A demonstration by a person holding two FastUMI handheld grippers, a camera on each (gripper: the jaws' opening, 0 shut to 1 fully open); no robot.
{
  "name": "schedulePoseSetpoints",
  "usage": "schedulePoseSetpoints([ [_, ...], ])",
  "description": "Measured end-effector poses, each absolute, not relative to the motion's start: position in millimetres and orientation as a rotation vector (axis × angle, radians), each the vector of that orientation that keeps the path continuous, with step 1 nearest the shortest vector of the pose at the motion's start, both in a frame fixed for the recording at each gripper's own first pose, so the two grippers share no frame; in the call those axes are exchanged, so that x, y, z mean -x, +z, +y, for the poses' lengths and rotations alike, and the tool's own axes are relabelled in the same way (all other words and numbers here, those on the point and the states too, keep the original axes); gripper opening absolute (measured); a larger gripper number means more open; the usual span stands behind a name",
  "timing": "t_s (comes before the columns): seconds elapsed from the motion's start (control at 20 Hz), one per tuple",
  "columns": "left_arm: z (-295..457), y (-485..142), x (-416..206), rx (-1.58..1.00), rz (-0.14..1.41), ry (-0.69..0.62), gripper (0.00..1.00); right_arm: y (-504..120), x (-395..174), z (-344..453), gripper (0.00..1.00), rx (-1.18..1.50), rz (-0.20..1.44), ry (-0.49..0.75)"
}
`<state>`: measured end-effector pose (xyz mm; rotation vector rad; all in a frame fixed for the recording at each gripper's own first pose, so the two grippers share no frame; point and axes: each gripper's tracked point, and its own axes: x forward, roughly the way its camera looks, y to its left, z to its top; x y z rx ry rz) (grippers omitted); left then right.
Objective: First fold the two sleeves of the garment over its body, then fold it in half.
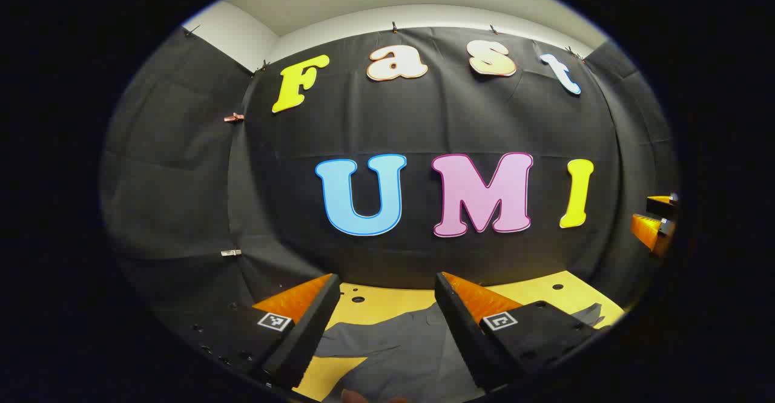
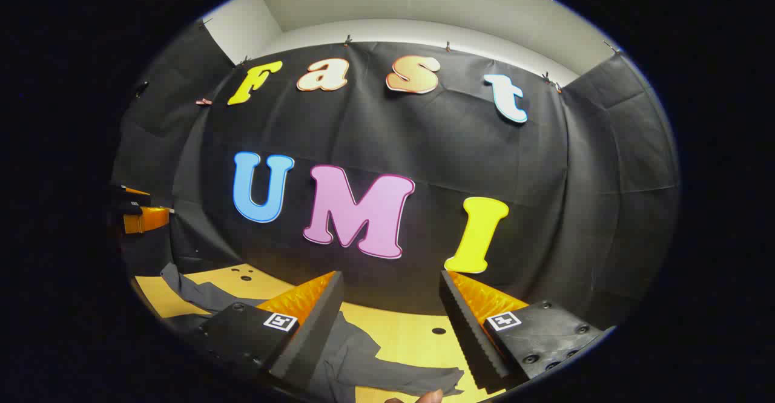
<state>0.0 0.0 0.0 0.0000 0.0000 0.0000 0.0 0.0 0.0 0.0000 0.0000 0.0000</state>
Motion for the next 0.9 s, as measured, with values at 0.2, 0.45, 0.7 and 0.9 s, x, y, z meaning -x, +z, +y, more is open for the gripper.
schedulePoseSetpoints([
  [0.2,-7,3,-14,-0.012,-0.002,-0.036,0.99,-7,-4,-7,0.97,-0.004,0.024,-0.033],
  [0.45,-10,2,-32,-0.028,0.0,-0.102,0.98,-7,-3,-3,0.97,0.011,0.04,-0.088],
  [0.7,-16,-2,-41,-0.031,0.006,-0.174,0.97,-6,4,3,0.97,0.02,0.049,-0.131],
  [0.9,-12,-7,-43,-0.038,0.014,-0.202,0.97,-29,5,-1,0.97,0.028,0.103,-0.159],
])
